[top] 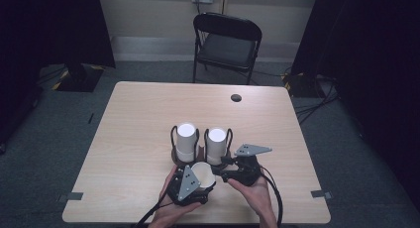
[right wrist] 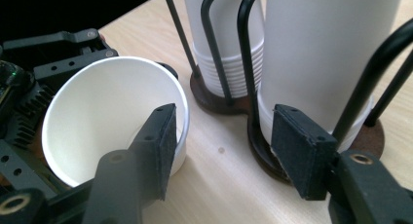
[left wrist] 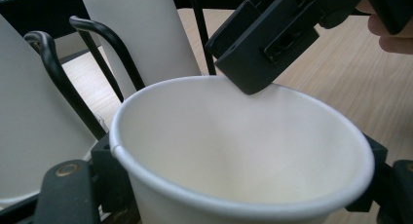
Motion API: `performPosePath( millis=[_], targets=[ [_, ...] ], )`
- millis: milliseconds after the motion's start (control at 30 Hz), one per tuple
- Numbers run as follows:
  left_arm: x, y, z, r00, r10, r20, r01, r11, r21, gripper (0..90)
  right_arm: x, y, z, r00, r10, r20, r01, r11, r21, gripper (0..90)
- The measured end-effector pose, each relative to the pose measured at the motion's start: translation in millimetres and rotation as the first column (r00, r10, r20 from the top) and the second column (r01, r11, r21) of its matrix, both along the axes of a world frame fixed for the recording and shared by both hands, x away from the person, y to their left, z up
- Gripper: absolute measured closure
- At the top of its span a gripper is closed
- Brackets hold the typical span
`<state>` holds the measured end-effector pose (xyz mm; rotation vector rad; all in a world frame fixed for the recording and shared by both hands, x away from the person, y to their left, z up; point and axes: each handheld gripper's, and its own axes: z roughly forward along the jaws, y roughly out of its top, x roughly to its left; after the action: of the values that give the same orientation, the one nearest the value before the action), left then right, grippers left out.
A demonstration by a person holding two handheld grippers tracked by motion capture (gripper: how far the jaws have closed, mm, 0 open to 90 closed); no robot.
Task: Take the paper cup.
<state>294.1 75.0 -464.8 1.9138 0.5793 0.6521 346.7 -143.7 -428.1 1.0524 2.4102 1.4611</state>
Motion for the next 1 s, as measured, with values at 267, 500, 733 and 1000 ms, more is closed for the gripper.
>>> performPosePath(
  millis=[267, 500, 733, 1000],
  targets=[
    [0.9, 10.7, 0.2, 0.9997, 0.018, -0.017, -0.019, 0.9993, -0.033, 21.6, -7.5, -15.2, -1.9, 0.9884, -0.121, 0.092, 0.114, 0.9903, 0.080, 39.2],
    [5.1, 27.1, 1.6, 0.9973, 0.054, -0.049, -0.058, 0.9954, -0.076, 21.9, -11.1, -29.9, -7.9, 0.9613, -0.246, 0.123, 0.228, 0.9629, 0.144, 29.4],
    [9.2, 48.2, 5.1, 0.9933, 0.106, -0.047, -0.111, 0.9881, -0.106, 21.9, -13.7, -41.9, -17.2, 0.9373, -0.324, 0.128, 0.300, 0.9377, 0.175, 20.6],
    [22.1, 74.6, 18.5, 0.9844, 0.175, -0.018, -0.176, 0.9746, -0.139, 21.8, -15.4, -63.7, -23.3, 0.8859, -0.437, 0.156, 0.400, 0.8897, 0.220, 16.0]
  ],
)
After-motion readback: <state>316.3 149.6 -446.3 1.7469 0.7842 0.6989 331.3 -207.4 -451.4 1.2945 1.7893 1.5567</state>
